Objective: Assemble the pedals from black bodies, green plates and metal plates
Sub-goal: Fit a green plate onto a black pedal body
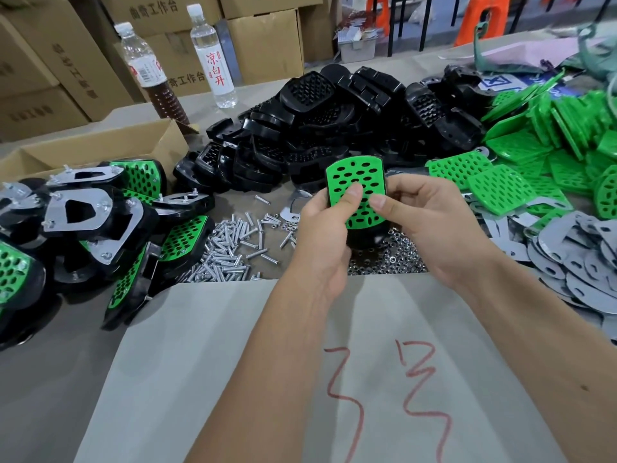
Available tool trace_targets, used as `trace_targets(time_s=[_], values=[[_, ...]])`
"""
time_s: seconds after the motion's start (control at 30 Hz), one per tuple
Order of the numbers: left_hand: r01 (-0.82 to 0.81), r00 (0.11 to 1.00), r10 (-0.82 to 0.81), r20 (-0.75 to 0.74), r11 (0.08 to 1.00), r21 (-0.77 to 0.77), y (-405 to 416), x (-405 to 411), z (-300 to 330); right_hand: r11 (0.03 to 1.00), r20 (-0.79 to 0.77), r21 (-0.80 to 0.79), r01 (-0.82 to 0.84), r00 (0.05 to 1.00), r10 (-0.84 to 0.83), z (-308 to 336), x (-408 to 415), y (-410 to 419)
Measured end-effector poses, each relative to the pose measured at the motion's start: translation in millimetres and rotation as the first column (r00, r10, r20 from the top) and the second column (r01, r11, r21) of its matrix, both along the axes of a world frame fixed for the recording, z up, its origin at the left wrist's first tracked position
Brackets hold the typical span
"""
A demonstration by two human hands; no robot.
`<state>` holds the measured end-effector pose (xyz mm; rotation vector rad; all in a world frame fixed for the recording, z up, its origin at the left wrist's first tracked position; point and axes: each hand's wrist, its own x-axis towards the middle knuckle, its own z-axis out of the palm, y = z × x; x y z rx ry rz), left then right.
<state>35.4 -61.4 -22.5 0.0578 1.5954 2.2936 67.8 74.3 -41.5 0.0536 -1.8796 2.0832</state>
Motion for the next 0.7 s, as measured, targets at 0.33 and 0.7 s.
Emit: trace_targets(time_s=[0.33,0.7], values=[[-0.059,0.995,0.054,0.079,0.997,0.057,7,0,2,0.995,-0.006,-0.095,0.01,1.0,-0.011,1,-2,-6],[-0.171,0.984,0.168,0.053,0.983,0.063,11,9,1,0.999,-0.041,-0.023,0.024,0.999,-0.025,0,-3,-13]])
